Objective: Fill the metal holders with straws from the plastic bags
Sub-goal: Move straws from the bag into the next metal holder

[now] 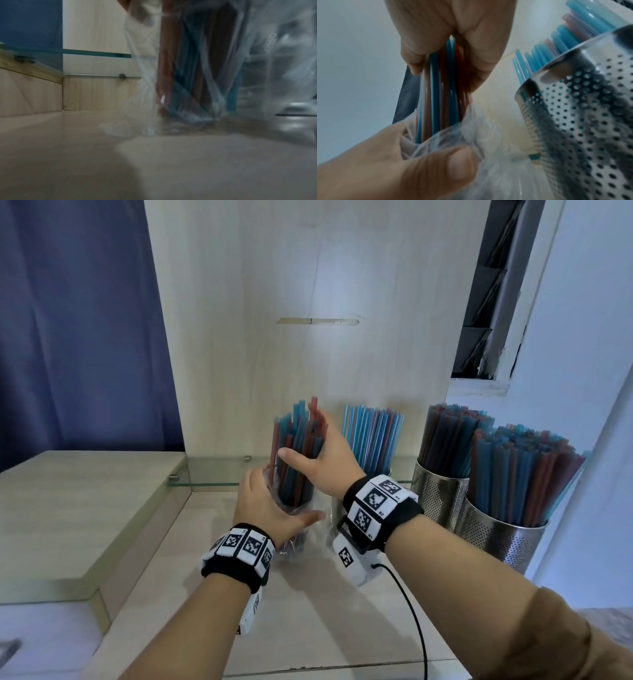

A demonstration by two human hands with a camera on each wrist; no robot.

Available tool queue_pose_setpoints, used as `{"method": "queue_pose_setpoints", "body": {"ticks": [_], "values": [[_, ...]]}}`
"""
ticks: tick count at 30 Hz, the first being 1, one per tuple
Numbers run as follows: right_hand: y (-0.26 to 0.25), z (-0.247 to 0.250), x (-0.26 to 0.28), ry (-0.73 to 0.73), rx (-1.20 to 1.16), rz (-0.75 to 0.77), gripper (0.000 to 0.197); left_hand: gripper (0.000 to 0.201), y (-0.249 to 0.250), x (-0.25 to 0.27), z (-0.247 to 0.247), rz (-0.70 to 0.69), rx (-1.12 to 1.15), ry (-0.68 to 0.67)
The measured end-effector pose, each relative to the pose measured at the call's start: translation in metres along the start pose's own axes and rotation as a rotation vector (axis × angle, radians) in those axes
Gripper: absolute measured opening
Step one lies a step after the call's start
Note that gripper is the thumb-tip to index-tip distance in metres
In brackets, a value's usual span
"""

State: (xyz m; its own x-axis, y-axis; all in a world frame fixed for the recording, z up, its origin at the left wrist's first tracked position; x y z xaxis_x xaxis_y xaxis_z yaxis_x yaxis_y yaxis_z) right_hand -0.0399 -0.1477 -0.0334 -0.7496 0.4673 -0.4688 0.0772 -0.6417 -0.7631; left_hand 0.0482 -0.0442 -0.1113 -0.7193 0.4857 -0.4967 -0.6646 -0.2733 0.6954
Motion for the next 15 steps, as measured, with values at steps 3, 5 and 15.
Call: {"method": "queue_pose_setpoints", "body": {"ticks": [3, 5, 15], "values": [[0.002, -0.006, -0.005, -0.124, 0.11, -0.044, 0.074, 0.119, -0.003, -0.001, 0.001, 0.044, -0.041, 0.016], [0.005, -0.012, -0.007, -0.145, 0.216, -0.068, 0.074, 0.118, -0.007, -0.002, -0.002, 0.115, 0.025, -0.032], [0.024, -0.007, 0.004, 0.113, 0.122, -0.161, 0.04, 0.12, -0.009, -0.001, -0.004, 0.152, 0.135, -0.014]]}}
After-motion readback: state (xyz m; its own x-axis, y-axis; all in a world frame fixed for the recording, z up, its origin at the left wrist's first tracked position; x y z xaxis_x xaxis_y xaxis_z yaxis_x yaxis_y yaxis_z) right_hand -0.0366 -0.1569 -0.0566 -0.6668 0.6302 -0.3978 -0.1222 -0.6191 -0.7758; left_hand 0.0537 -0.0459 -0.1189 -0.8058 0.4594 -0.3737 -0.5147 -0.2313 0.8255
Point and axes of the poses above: each hand's wrist, its own x-axis away from the middle knuckle, its own z-axis out of the back of the hand, y = z × x, the point moved 6 cm from there along -x, towards the middle knuckle, and after that the axes turned 6 degrees about x, right-handed, at the moved point
